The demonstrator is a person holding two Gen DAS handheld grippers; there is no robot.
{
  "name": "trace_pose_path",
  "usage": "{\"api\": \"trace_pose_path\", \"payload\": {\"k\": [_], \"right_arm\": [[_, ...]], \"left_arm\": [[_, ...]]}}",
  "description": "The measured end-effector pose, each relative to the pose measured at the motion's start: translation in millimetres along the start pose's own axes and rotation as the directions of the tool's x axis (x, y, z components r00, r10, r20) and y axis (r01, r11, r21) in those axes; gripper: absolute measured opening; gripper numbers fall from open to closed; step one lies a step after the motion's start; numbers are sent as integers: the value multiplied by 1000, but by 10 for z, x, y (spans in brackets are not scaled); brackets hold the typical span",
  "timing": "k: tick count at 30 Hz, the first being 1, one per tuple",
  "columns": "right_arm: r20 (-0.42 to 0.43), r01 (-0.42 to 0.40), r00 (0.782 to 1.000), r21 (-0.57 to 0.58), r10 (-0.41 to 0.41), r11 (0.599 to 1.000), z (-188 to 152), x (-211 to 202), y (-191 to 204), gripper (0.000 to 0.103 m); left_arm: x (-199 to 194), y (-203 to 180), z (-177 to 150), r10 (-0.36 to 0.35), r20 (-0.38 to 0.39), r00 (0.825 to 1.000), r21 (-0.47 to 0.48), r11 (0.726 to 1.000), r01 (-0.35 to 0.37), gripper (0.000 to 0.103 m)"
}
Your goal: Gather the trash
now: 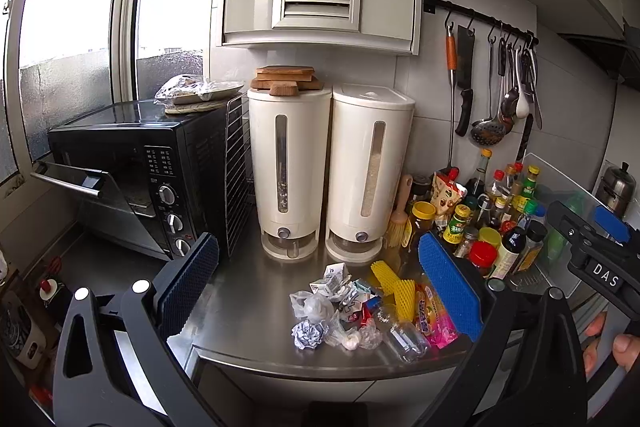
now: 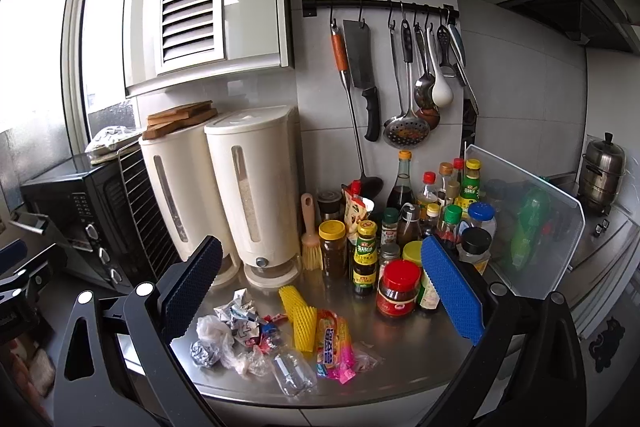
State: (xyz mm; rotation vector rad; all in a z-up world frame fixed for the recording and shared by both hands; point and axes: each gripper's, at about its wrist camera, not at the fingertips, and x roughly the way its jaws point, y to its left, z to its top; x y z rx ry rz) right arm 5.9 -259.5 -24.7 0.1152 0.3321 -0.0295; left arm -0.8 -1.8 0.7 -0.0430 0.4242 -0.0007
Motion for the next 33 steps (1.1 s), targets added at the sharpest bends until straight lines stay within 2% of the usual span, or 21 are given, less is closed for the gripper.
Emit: {"api": "trace_pose_path", "payload": {"k": [33], "right_arm": [[-8, 4, 1000, 2, -4, 1000, 25, 88, -28, 100]], "left_arm": [[55, -38, 40, 1, 3, 1000, -4, 1000, -1, 95]]}}
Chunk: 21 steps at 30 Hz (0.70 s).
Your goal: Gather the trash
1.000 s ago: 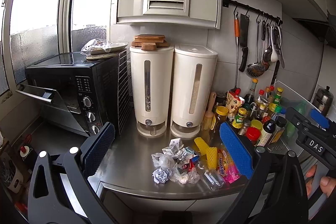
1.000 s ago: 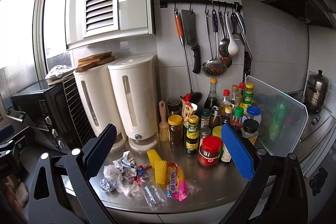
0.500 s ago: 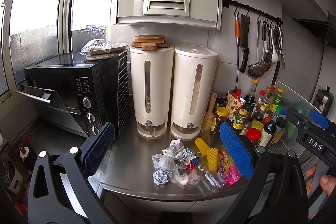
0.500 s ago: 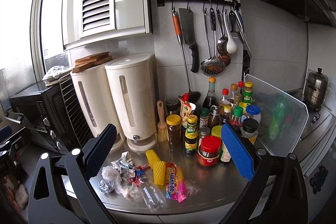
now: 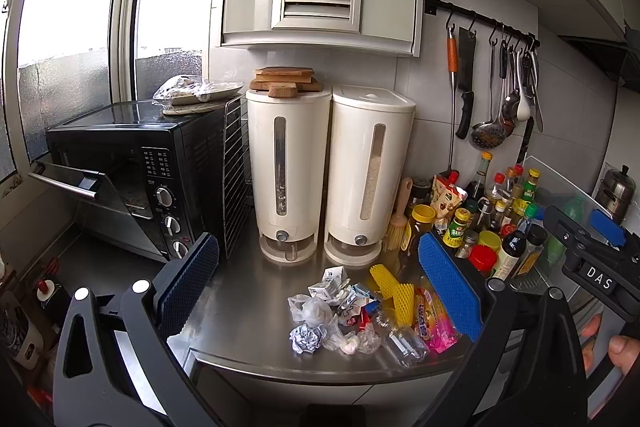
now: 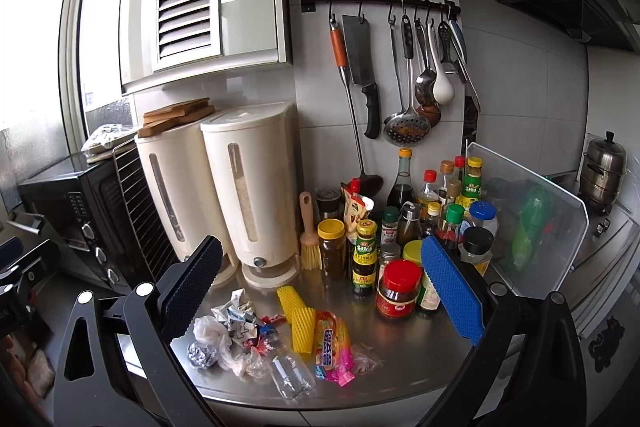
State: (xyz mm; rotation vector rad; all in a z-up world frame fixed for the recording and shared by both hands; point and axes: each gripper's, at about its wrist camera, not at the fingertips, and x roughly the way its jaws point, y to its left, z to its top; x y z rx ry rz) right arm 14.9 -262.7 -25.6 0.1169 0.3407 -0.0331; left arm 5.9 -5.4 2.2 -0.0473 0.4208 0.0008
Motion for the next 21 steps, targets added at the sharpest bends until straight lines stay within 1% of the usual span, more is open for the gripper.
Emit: {"api": "trace_pose_path", "payload": {"k": [21], "right_arm": [[-14, -18, 1000, 1, 18, 1000, -11, 28, 31, 100]], "left_arm": [[-19, 16, -27, 2, 4, 1000, 2, 1000, -2, 95]]}}
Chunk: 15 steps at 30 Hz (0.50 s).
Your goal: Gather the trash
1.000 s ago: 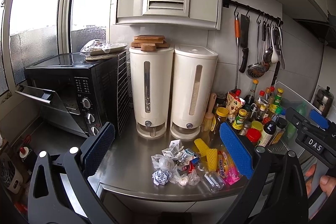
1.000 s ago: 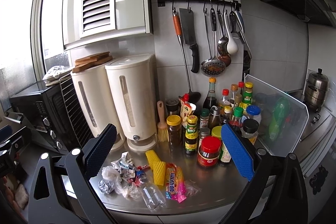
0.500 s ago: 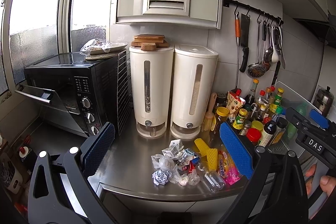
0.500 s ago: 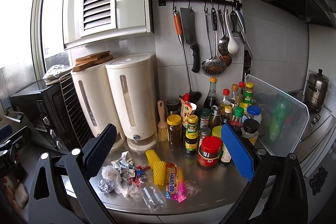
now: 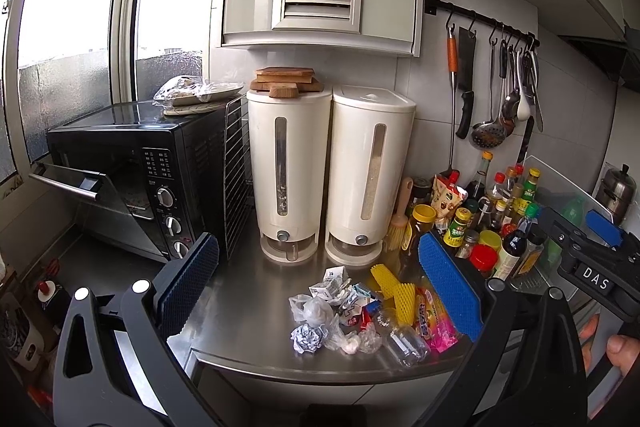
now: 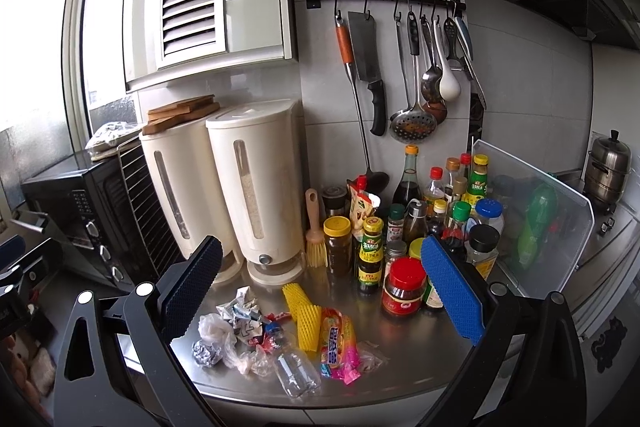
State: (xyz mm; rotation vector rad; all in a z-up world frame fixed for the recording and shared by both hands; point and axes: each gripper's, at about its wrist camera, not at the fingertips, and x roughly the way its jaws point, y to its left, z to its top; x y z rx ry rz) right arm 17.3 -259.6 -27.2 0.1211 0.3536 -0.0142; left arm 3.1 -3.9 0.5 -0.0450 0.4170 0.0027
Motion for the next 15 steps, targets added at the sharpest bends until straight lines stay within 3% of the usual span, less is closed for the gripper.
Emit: {"api": "trace_pose_path", "payload": {"k": [15], "right_arm": [[-19, -10, 1000, -37, 9, 999, -173, 77, -6, 100]], "left_arm": [[170, 30, -227, 44, -14, 999, 35, 998, -43, 95]]}}
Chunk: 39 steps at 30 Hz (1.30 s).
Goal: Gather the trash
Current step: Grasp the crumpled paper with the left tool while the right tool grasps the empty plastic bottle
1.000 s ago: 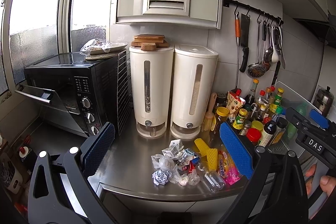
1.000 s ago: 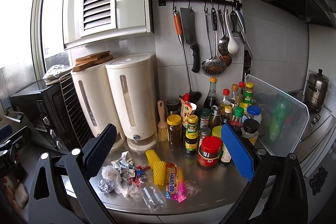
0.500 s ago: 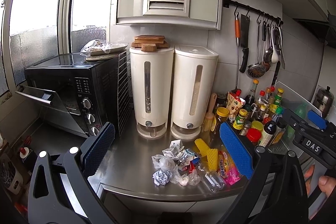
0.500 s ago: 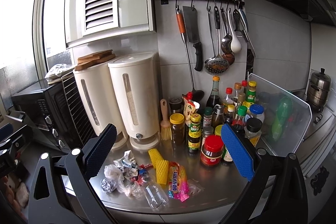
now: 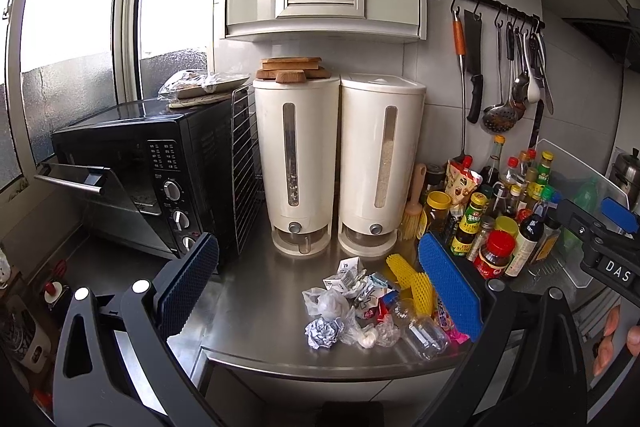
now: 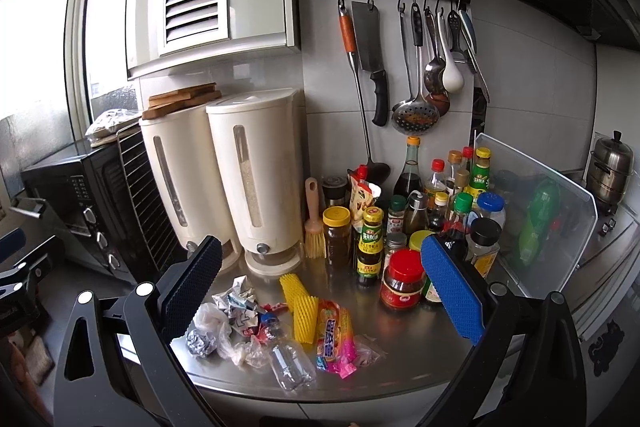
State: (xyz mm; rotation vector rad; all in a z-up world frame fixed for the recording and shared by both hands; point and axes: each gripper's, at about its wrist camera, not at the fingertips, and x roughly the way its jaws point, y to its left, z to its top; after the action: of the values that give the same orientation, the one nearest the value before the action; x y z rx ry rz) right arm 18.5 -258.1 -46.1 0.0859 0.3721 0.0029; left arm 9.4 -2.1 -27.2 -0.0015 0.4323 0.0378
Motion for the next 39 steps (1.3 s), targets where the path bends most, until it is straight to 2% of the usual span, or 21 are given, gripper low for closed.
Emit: {"api": "trace_pose_path", "payload": {"k": [5, 8, 11, 14, 17, 20, 24, 26, 28, 30, 33, 39], "right_arm": [[-12, 23, 1000, -31, -23, 999, -208, 85, -2, 100], [-79, -42, 996, -12, 41, 999, -368, 264, -43, 100], [-155, -90, 984, -12, 87, 996, -559, 489, -39, 99], [-251, -163, 955, -8, 155, 987, -779, 743, 12, 99], [-315, -190, 933, -23, 173, 982, -1004, 987, 64, 99], [-393, -226, 896, -6, 206, 974, -1214, 1228, 101, 98], [-493, -259, 835, 37, 243, 965, -1445, 1524, 139, 83], [-527, -265, 814, 35, 243, 964, -1528, 1629, 162, 81], [-555, -273, 794, 42, 250, 961, -1590, 1716, 175, 73], [-582, -284, 770, 53, 261, 957, -1632, 1795, 157, 64], [-603, -275, 764, 16, 228, 961, -1679, 1875, 185, 64], [-640, -282, 740, -17, 206, 959, -1750, 2005, 223, 64]], "left_arm": [[161, 21, -194, -12, -23, 1000, -4, 1000, 12, 95], [330, 30, -345, -2, -56, 998, 13, 1000, 2, 95], [542, 33, -523, -15, -105, 994, 36, 999, 18, 95], [791, 17, -733, -44, -170, 984, 67, 996, 56, 95], [1076, 38, -938, -42, -242, 969, 77, 995, 62, 95], [1336, 119, -1121, -70, -309, 948, 38, 996, 86, 95], [1640, 215, -1303, -97, -381, 920, 0, 994, 105, 95], [1783, 238, -1387, -129, -416, 900, -27, 991, 130, 95], [1896, 239, -1452, -150, -441, 885, -32, 988, 152, 94], [2003, 220, -1510, -142, -464, 874, -14, 988, 153, 85], [2145, 217, -1567, -151, -500, 853, -21, 986, 163, 77], [2398, 188, -1663, -149, -549, 823, -16, 986, 168, 60]]}}
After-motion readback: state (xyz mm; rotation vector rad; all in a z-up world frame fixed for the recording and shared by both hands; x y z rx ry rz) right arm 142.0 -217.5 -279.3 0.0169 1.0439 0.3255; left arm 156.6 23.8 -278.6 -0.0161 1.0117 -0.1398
